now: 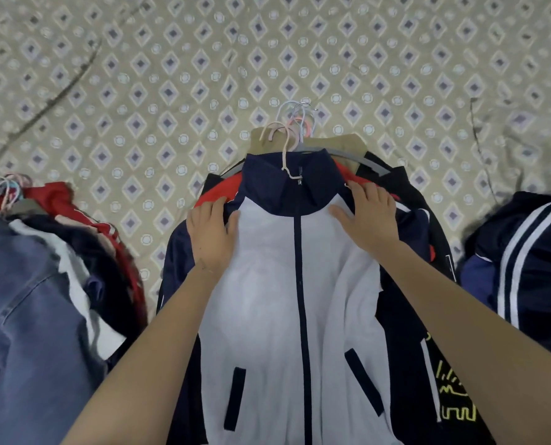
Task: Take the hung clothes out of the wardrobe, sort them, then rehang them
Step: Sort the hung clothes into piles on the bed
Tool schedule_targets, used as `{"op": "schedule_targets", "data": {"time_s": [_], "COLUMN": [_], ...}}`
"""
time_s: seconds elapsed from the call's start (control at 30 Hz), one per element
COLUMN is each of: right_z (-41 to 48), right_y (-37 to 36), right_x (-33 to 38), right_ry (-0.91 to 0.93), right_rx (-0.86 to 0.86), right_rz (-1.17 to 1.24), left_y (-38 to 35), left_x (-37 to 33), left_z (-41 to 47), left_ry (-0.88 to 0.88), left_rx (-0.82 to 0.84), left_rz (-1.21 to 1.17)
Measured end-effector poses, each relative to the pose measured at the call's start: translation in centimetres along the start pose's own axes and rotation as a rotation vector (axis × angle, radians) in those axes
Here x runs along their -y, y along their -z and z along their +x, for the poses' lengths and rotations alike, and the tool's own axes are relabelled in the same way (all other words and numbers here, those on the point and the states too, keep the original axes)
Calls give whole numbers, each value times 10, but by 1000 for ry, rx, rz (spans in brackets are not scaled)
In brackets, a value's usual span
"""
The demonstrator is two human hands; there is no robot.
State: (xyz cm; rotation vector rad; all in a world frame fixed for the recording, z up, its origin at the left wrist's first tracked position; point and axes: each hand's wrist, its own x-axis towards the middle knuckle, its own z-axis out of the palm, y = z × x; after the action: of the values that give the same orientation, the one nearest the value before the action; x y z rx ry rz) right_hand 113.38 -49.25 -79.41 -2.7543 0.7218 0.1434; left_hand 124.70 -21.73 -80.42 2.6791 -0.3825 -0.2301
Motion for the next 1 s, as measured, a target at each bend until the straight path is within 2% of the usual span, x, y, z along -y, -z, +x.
{"op": "schedule_targets", "data": {"time_s": [0.2,0.4,0.8,1.0], "right_z": [-22,-66,-185,-261], "right_y": [21,66,178,236], "right_x": [8,23,81,105], "right_ry": [-31,-80,-149,-72], "right_rx": [-31,-13,7,-75], "right_rz": [18,154,271,271], "left_y": [25,69,186,251], "left_x": [-12,-20,-32,-44], "left_z": [-3,-28,-142,-215], "left_ry": [-4,-40,-13,-26], "left_rx": [104,188,132,84], "left_rz": [-134,-182,-297,-329]}}
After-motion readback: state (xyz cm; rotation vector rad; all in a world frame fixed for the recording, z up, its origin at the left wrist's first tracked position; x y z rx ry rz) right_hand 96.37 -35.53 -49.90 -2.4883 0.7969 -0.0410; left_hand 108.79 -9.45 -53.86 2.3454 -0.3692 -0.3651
